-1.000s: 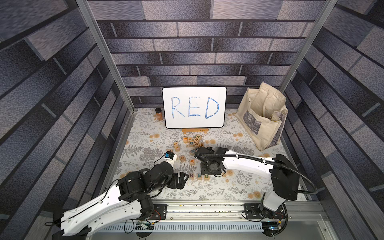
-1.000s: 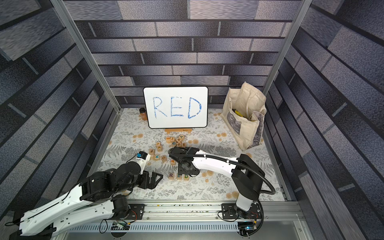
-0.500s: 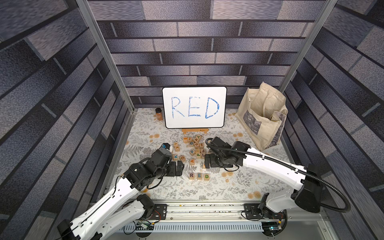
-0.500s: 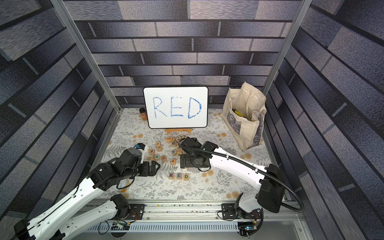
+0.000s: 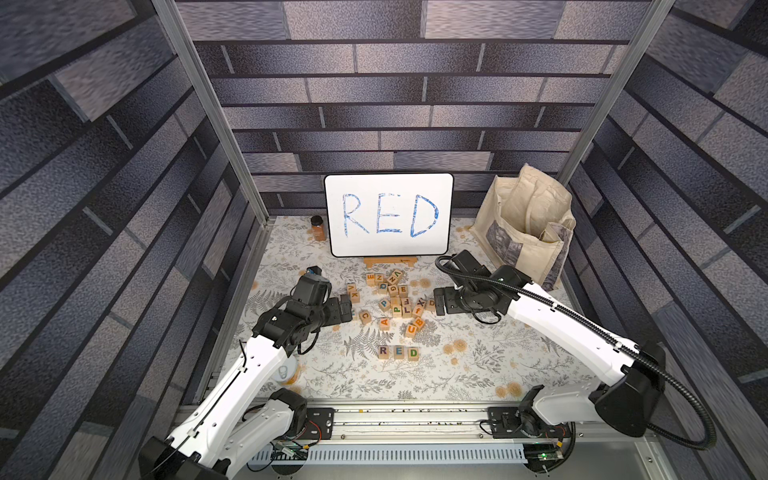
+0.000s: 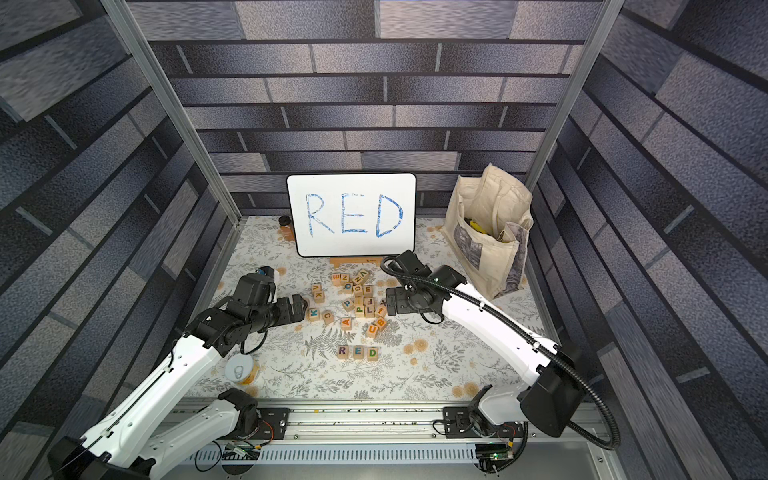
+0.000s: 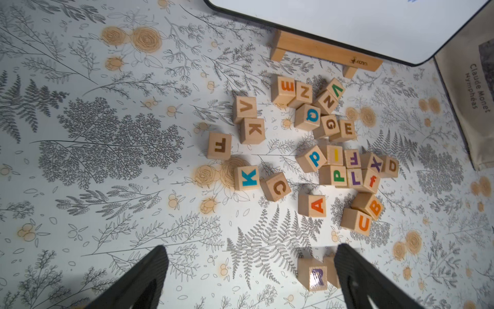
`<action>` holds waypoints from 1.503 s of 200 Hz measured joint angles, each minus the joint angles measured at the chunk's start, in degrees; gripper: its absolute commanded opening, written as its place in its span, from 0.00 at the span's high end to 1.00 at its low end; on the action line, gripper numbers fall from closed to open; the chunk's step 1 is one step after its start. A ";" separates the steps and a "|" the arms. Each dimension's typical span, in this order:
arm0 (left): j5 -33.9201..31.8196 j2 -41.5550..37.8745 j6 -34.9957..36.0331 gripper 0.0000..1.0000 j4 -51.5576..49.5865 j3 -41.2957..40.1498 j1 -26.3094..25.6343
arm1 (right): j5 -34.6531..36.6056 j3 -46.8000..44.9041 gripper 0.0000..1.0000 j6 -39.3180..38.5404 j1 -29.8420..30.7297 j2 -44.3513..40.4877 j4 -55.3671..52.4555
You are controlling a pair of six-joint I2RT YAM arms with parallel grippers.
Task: Assemble the uppercase word "red" with letter blocks
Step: Reset both arms
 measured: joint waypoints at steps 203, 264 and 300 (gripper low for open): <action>1.57 18.73 17.16 0.00 49.42 -18.01 27.45 | -2.78 -38.27 0.00 -24.83 -39.21 3.34 67.21; 2.47 27.91 18.95 0.00 67.19 -19.04 28.11 | -3.43 -41.29 0.00 -24.81 -40.30 6.12 81.88; 3.37 31.93 20.46 0.00 74.66 -20.31 27.69 | -4.35 -47.71 0.00 -25.22 -40.30 6.16 93.13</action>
